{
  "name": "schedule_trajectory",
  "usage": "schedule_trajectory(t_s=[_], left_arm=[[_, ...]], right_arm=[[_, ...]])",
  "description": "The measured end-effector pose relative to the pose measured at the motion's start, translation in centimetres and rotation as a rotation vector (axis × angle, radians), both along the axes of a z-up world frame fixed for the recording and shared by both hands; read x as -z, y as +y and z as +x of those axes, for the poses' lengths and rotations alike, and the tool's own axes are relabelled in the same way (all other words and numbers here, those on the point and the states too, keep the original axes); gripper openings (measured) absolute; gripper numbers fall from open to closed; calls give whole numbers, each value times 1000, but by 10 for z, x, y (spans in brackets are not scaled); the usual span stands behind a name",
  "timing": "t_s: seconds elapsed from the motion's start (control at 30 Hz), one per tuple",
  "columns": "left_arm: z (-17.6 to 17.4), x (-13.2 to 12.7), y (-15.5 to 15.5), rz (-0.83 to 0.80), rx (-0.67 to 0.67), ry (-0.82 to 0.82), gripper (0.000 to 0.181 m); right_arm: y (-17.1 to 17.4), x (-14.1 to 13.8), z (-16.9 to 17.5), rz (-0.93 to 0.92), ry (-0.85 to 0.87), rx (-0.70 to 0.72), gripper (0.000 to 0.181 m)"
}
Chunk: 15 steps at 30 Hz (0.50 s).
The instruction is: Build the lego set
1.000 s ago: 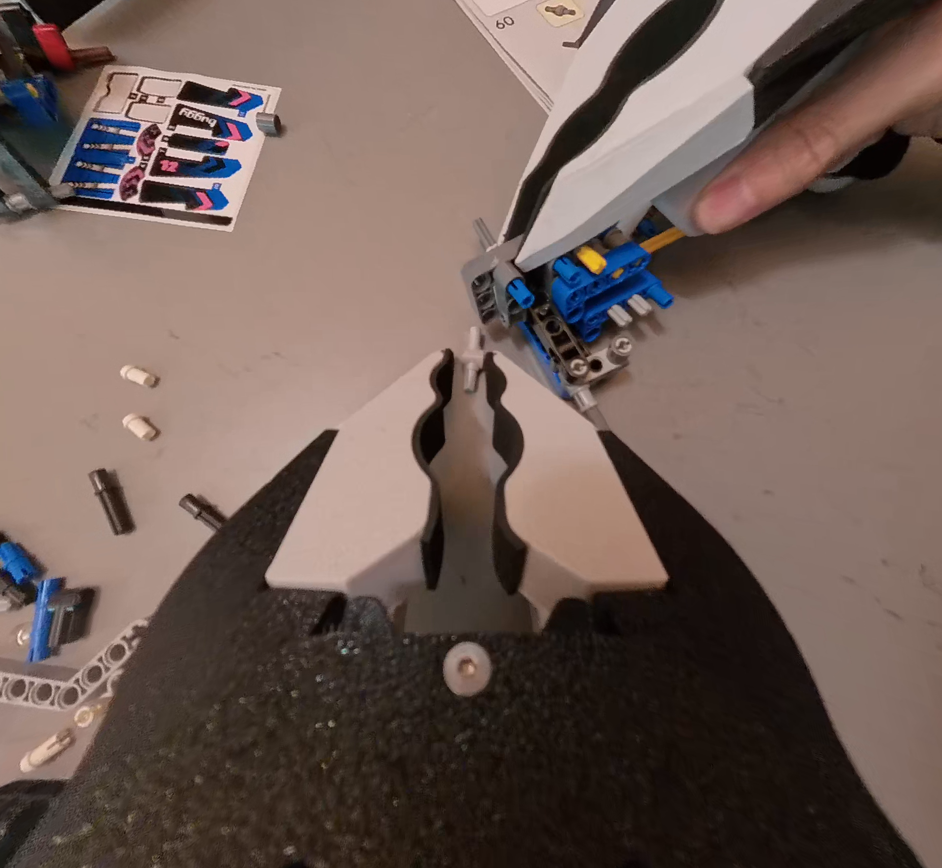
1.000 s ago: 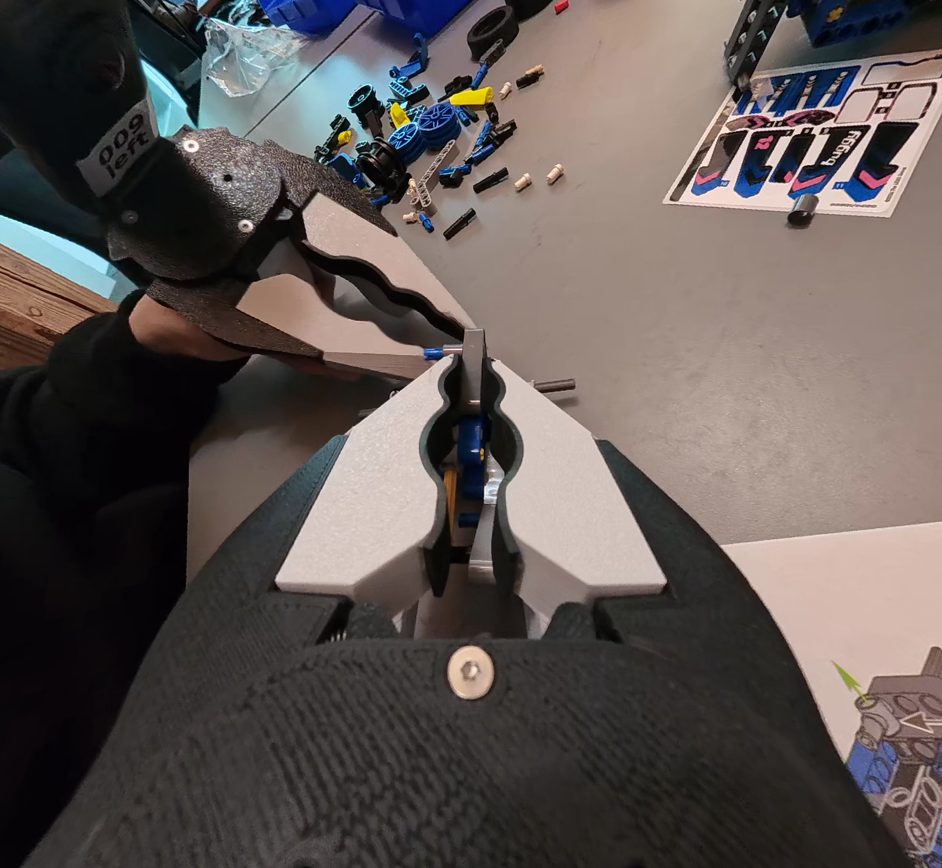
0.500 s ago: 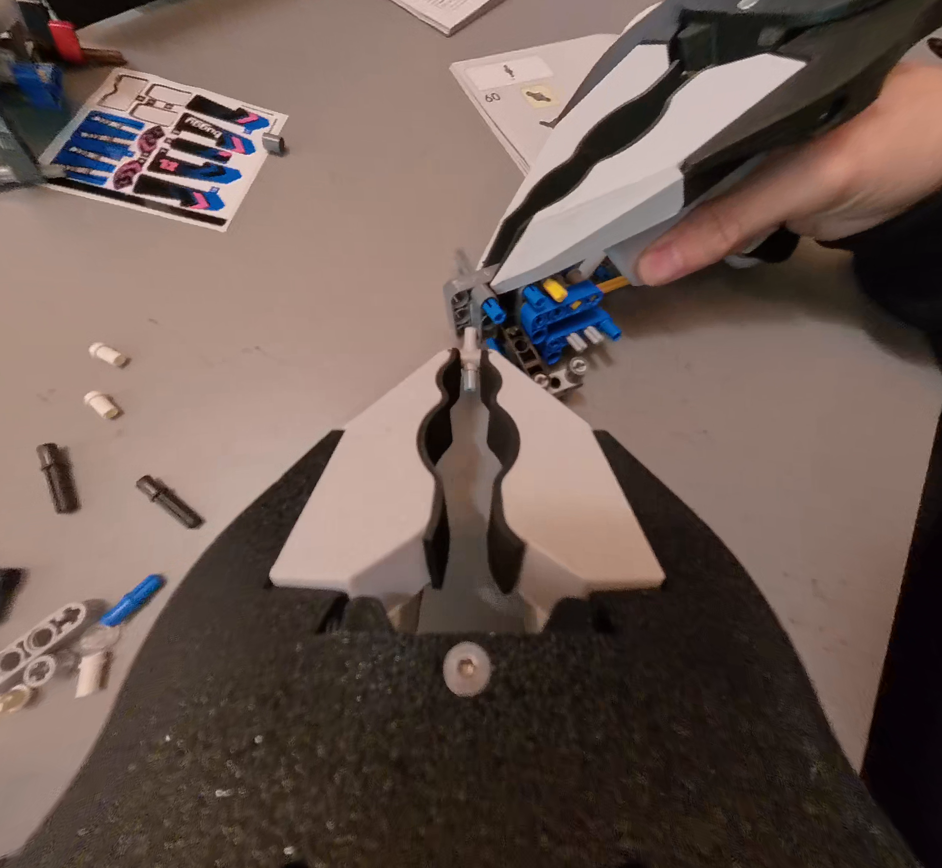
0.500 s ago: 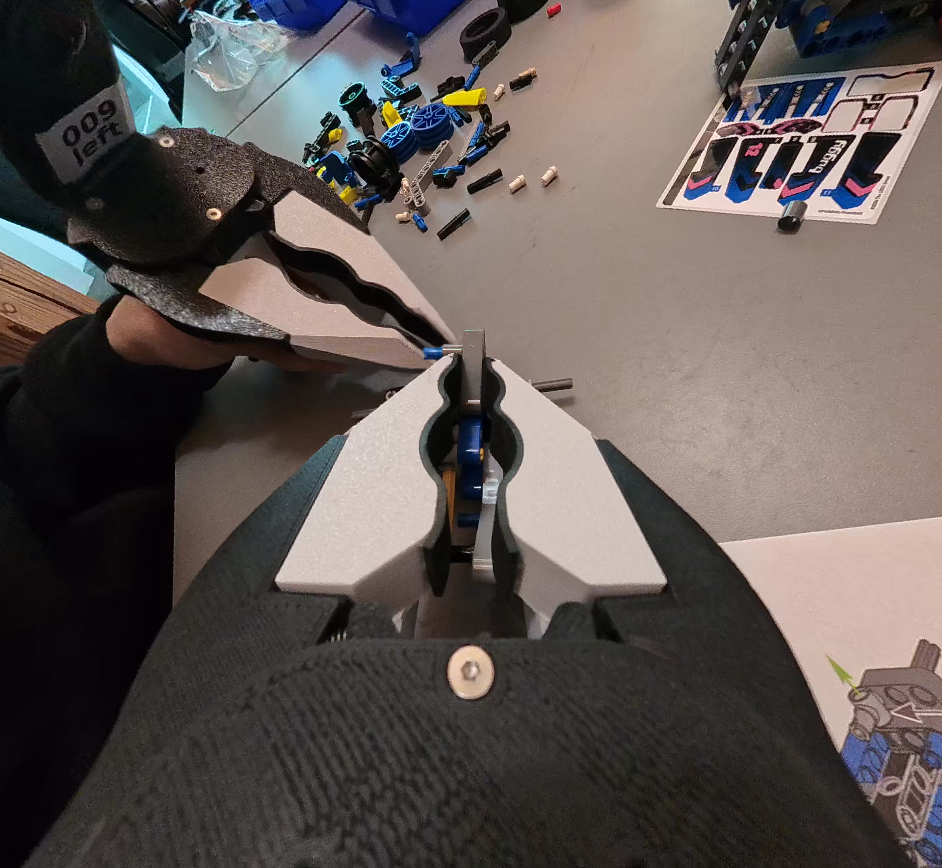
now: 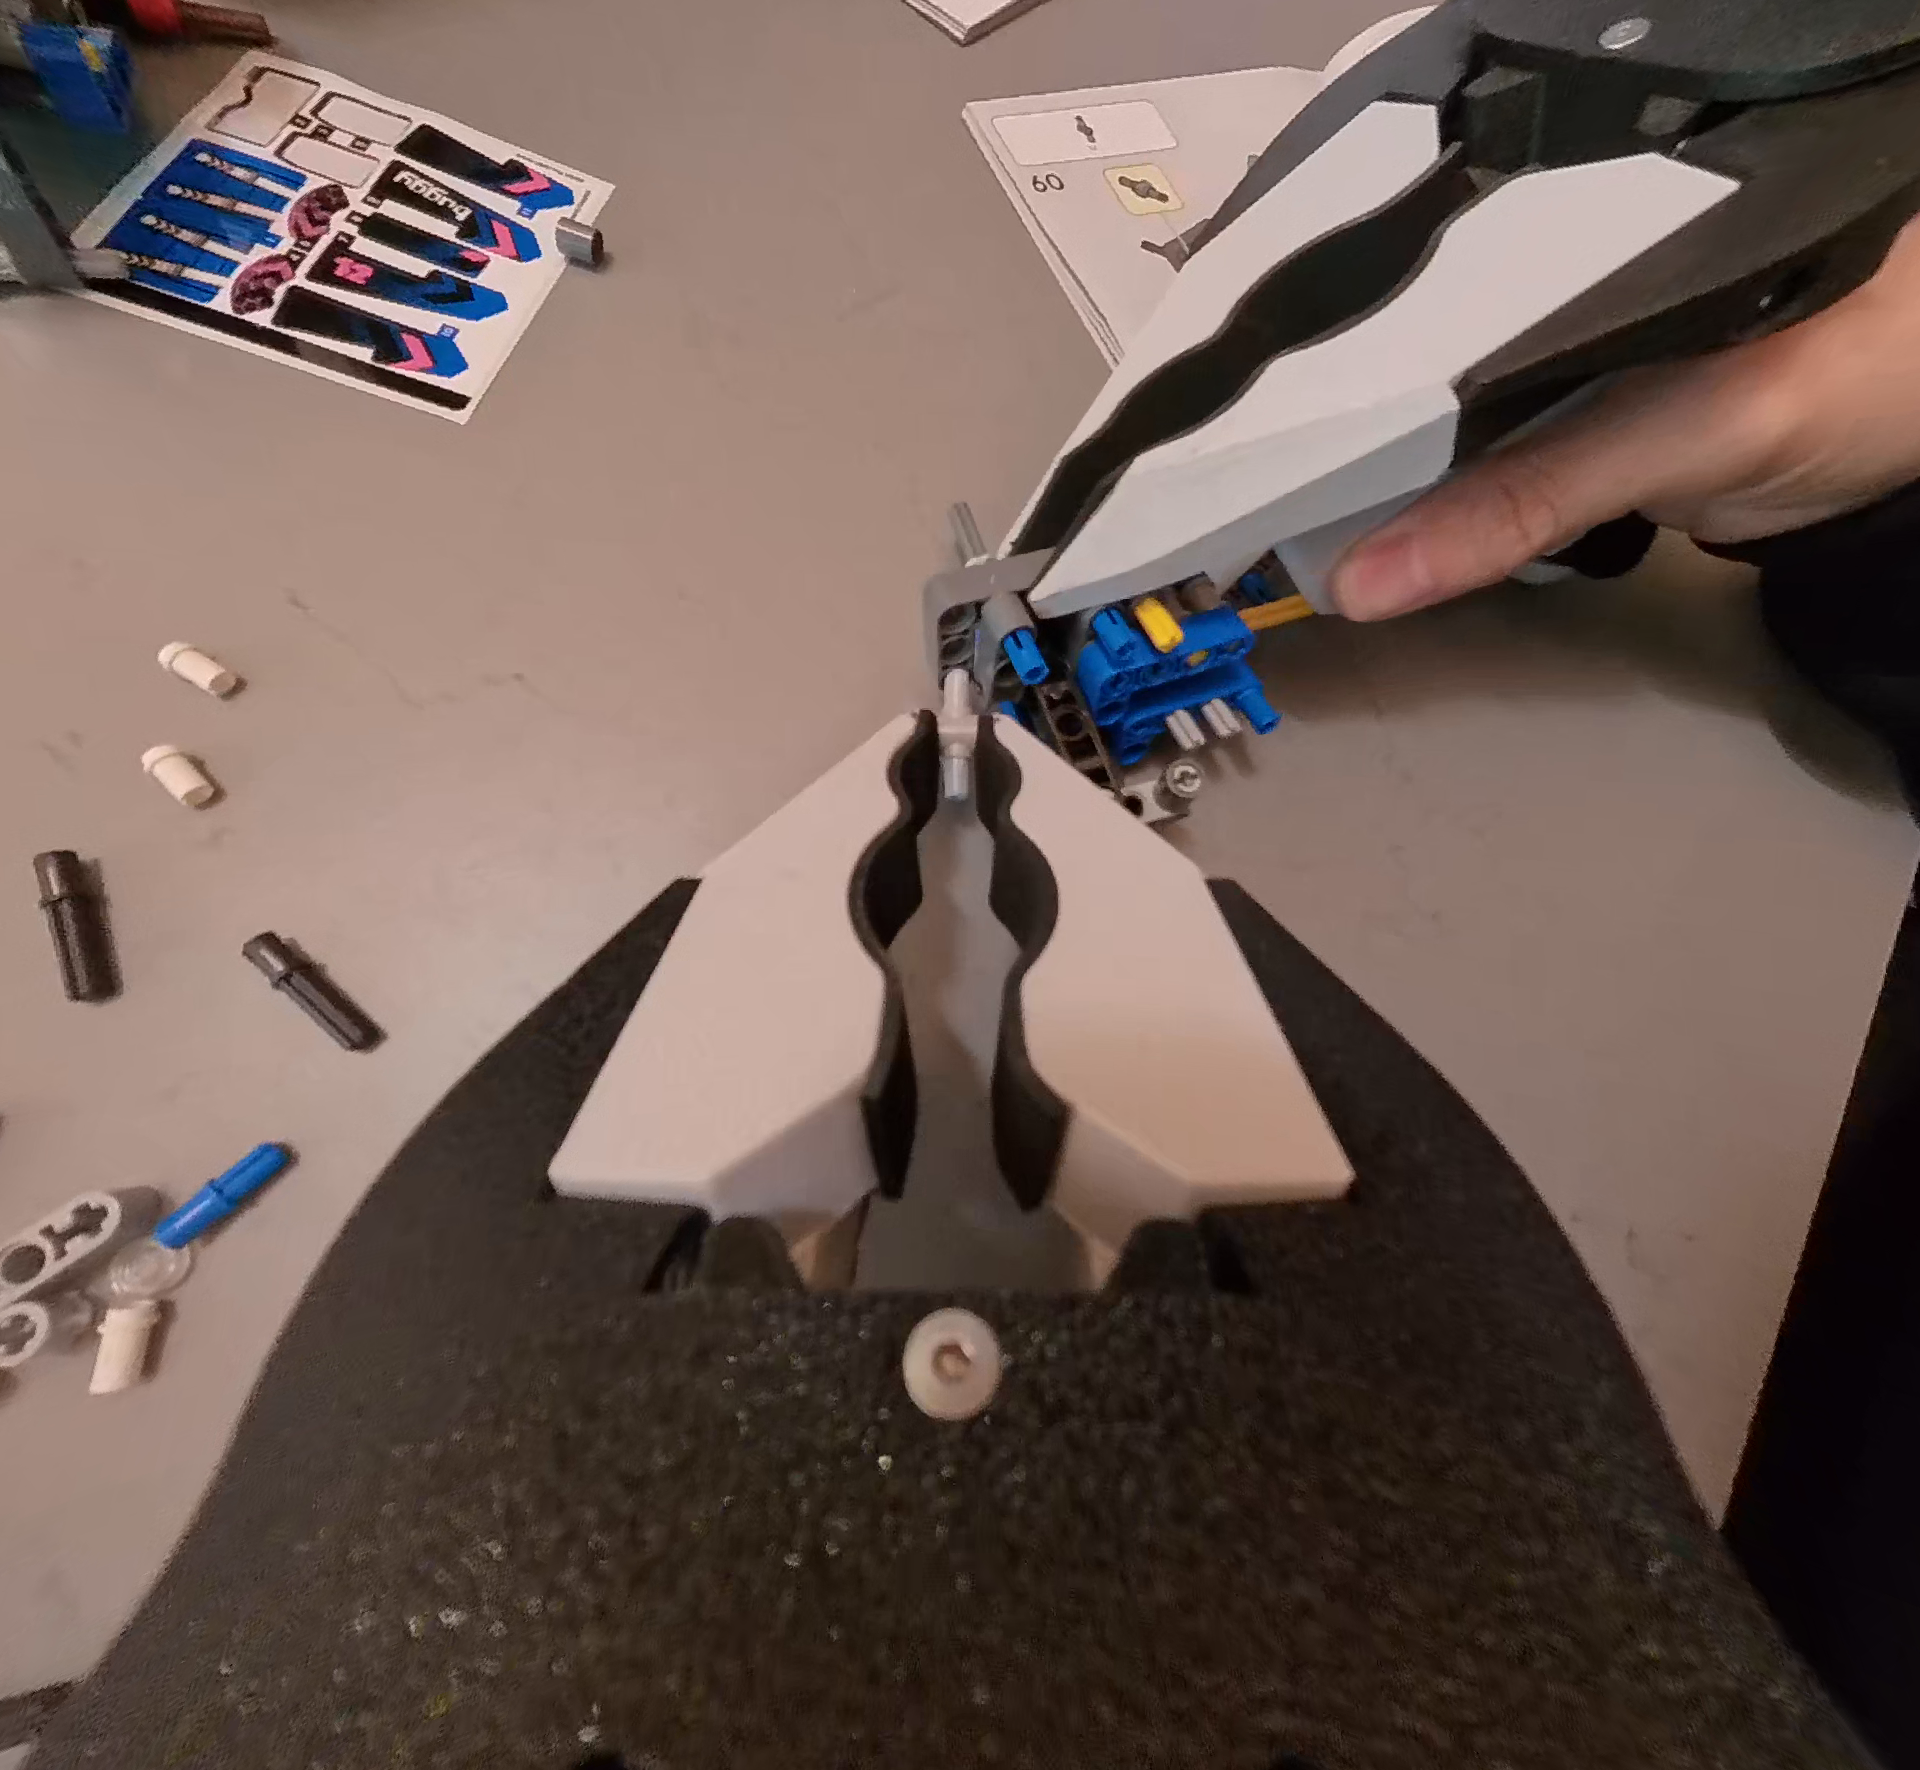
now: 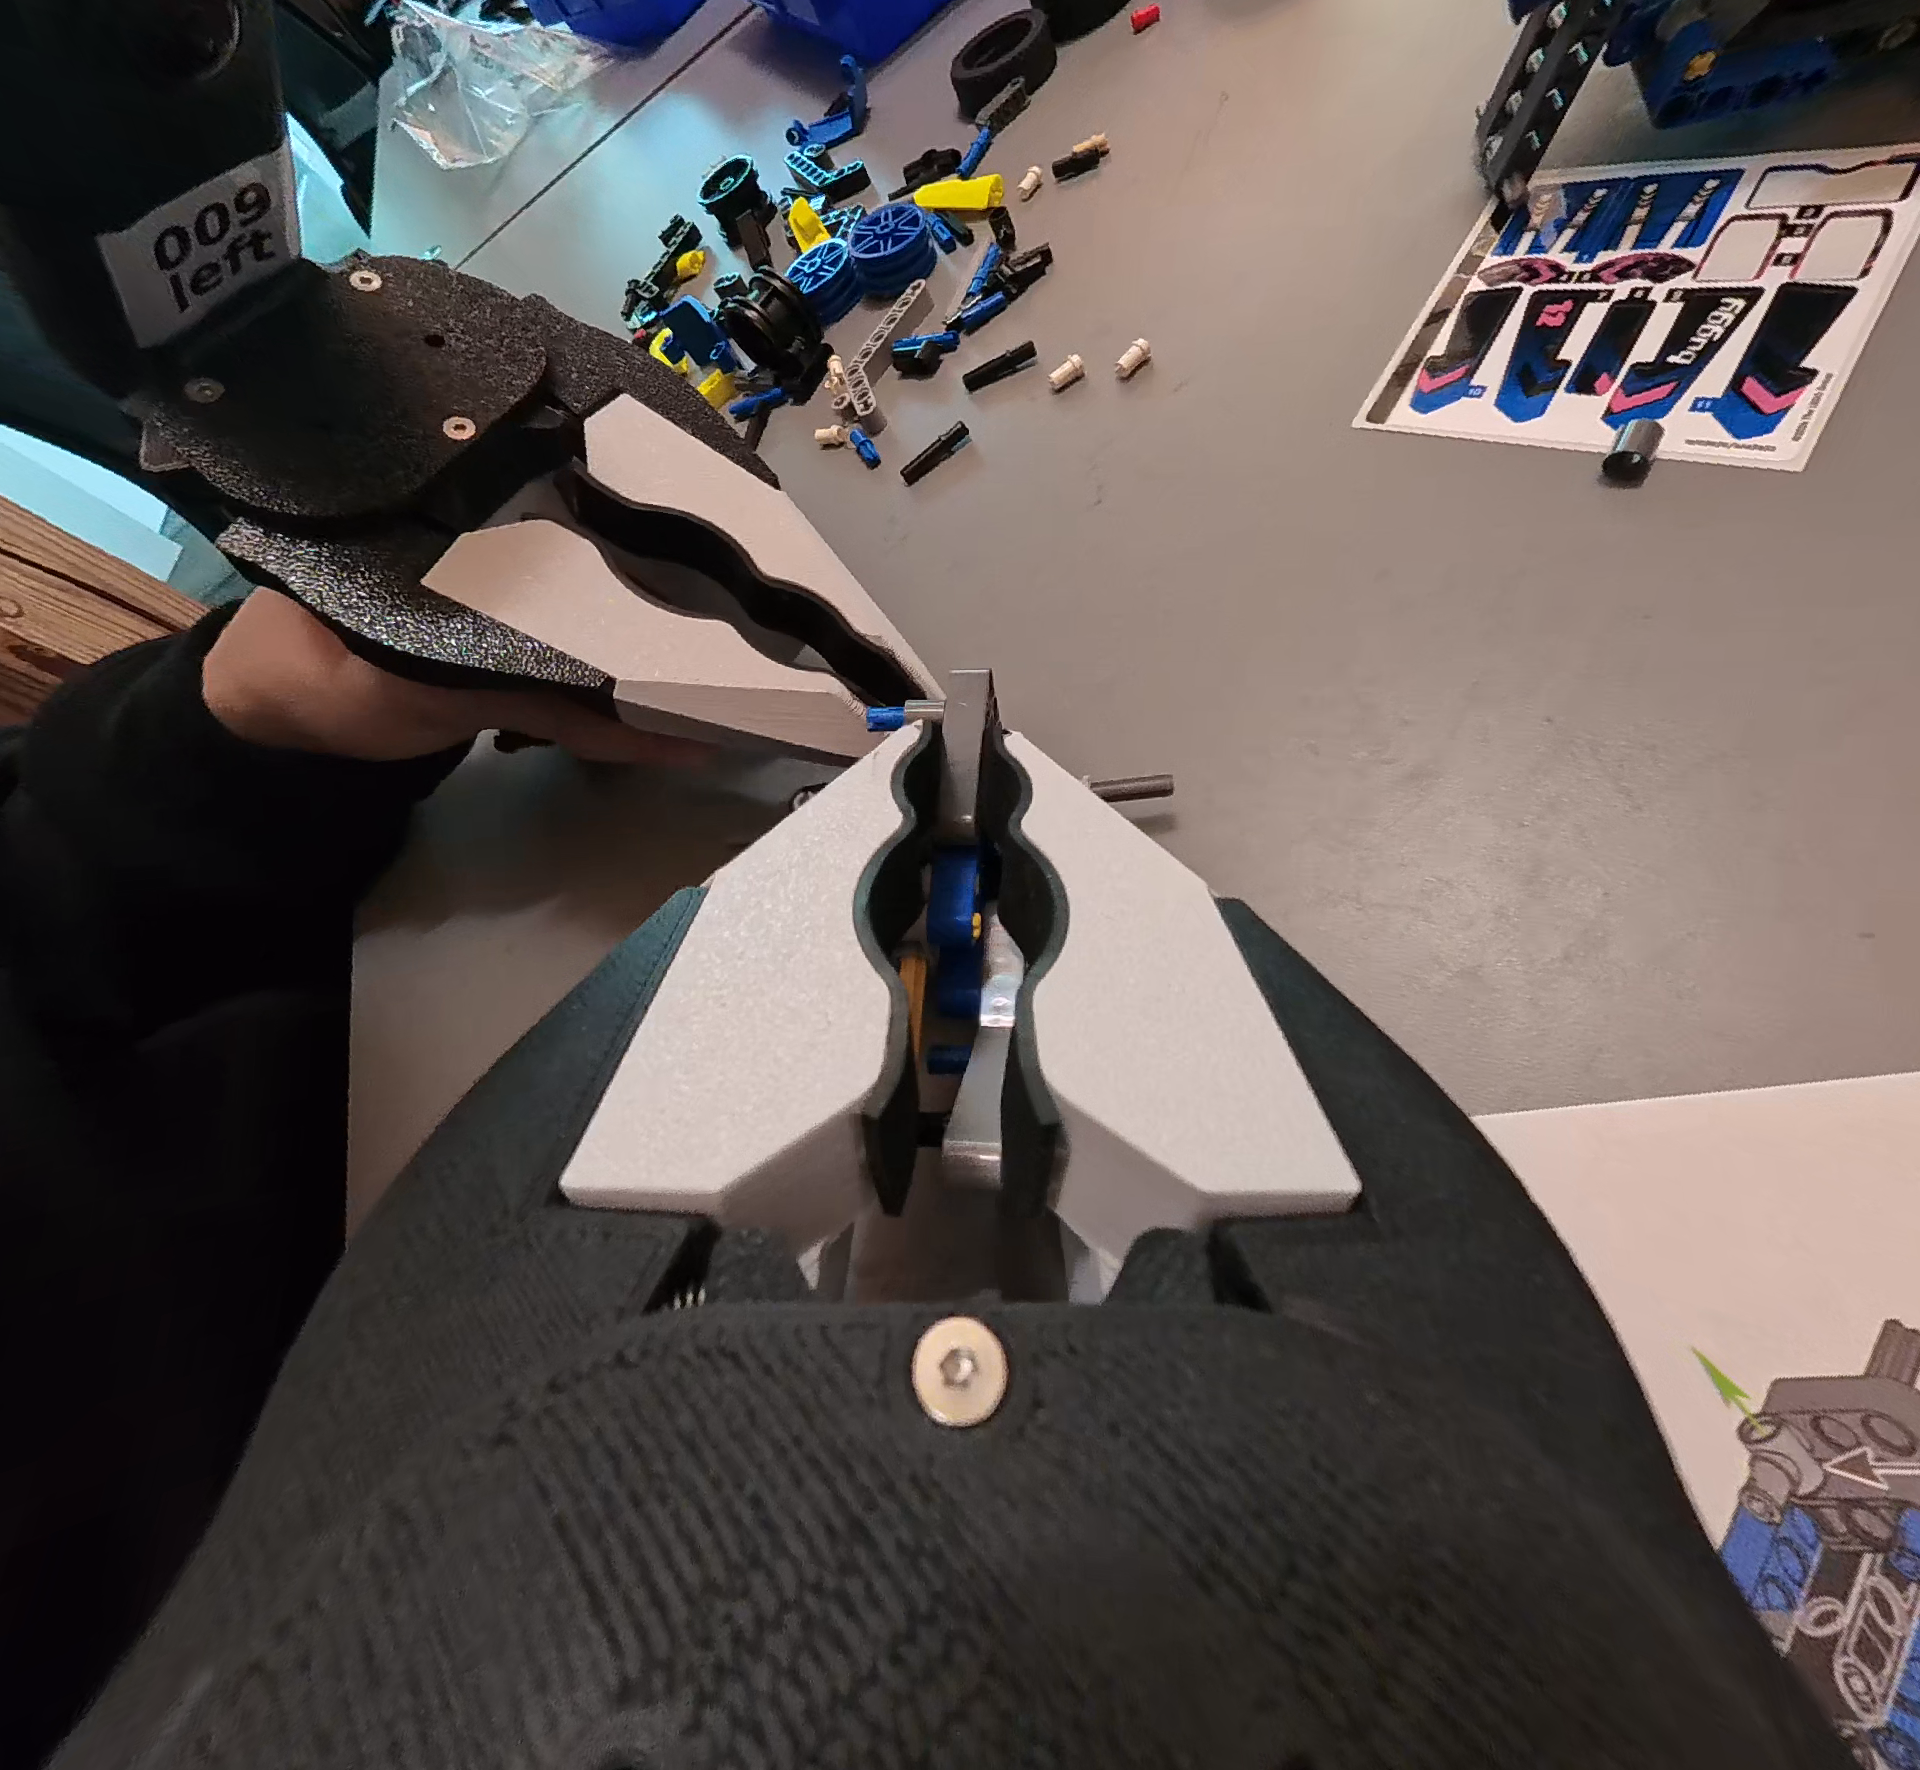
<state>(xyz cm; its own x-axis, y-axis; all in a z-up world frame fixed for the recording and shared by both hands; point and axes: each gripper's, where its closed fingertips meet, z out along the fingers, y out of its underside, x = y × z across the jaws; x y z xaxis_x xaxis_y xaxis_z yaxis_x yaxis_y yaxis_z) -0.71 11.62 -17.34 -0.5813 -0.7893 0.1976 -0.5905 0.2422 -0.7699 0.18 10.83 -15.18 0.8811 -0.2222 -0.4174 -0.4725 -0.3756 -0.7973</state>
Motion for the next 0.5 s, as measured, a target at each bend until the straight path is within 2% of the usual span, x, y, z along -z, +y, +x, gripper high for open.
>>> schedule_trajectory(t_s=[0.5], left_arm=[[0,-4,0,-248,-20,149,4]], right_arm=[[1,-2,-4,10,0,-26,8]])
